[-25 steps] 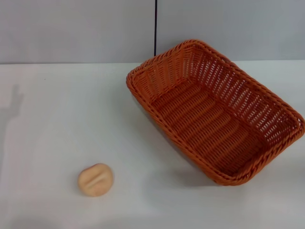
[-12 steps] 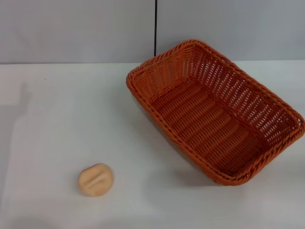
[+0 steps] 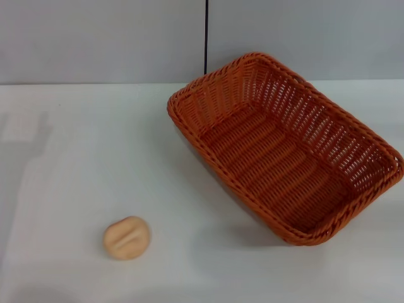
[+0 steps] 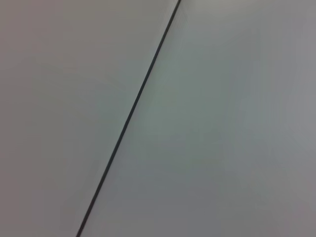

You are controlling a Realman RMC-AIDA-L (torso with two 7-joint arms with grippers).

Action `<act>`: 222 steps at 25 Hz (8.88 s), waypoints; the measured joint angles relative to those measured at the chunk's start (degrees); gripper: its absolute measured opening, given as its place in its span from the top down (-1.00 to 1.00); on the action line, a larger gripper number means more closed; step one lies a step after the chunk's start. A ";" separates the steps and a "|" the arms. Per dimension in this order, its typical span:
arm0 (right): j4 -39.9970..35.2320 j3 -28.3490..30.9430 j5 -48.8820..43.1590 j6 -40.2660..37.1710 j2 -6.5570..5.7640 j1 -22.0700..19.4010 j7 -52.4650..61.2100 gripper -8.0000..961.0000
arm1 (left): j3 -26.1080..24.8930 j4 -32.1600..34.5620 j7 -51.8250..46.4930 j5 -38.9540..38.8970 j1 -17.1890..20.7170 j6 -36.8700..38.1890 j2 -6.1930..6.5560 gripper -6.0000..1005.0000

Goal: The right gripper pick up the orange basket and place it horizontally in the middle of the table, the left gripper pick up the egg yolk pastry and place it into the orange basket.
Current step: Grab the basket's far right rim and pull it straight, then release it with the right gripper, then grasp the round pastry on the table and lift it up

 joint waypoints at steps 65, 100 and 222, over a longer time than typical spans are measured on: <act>-11.16 -39.19 -65.13 0.22 -10.06 27.41 64.74 -0.36 | 1.28 -0.50 -2.29 0.00 0.56 -5.18 -0.21 -0.68; -17.48 -33.42 -52.41 -12.84 -10.93 23.90 59.59 0.63 | 1.63 -0.56 -3.70 -0.03 -0.02 -5.71 -0.12 -0.68; 2.33 -12.36 2.68 -0.45 -0.22 1.51 -7.44 -0.04 | 35.82 30.71 -28.71 0.15 2.33 5.81 1.72 -0.68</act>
